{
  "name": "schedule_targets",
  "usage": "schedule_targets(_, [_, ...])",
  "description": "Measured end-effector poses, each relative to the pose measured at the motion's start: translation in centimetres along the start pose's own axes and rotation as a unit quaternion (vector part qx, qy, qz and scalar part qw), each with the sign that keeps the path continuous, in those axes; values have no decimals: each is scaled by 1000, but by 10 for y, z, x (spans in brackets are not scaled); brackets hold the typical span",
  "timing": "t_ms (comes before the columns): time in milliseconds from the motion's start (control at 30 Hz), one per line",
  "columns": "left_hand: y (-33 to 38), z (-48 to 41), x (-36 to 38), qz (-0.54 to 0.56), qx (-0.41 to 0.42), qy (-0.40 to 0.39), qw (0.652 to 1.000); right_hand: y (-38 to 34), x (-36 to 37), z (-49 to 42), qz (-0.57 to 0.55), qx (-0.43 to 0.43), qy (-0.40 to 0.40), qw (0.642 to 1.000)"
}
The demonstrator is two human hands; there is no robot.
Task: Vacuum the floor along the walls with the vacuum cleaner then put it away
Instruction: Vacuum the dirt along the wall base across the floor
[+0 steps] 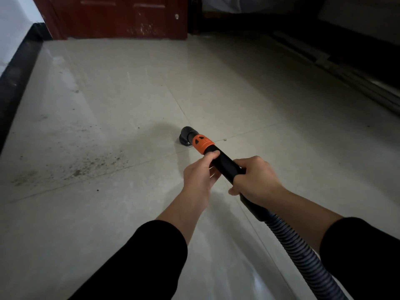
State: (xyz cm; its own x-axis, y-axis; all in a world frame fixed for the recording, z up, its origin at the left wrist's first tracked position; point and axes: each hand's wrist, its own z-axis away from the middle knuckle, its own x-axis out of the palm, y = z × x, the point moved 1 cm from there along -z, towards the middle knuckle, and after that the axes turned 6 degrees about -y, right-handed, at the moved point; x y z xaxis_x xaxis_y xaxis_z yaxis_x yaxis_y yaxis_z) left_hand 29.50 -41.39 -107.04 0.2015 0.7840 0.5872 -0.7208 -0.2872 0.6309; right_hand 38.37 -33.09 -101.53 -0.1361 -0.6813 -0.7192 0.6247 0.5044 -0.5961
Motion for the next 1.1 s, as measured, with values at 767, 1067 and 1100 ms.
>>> schedule_targets(767, [54, 52, -81, 19, 52, 74, 996, -76, 55, 23, 24, -77, -113, 990])
schedule_targets(1067, [58, 66, -91, 18, 53, 90, 994, -81, 62, 30, 17, -85, -125, 988])
schedule_targets(1100, [58, 67, -91, 16, 53, 91, 994, -82, 62, 31, 15, -86, -127, 988])
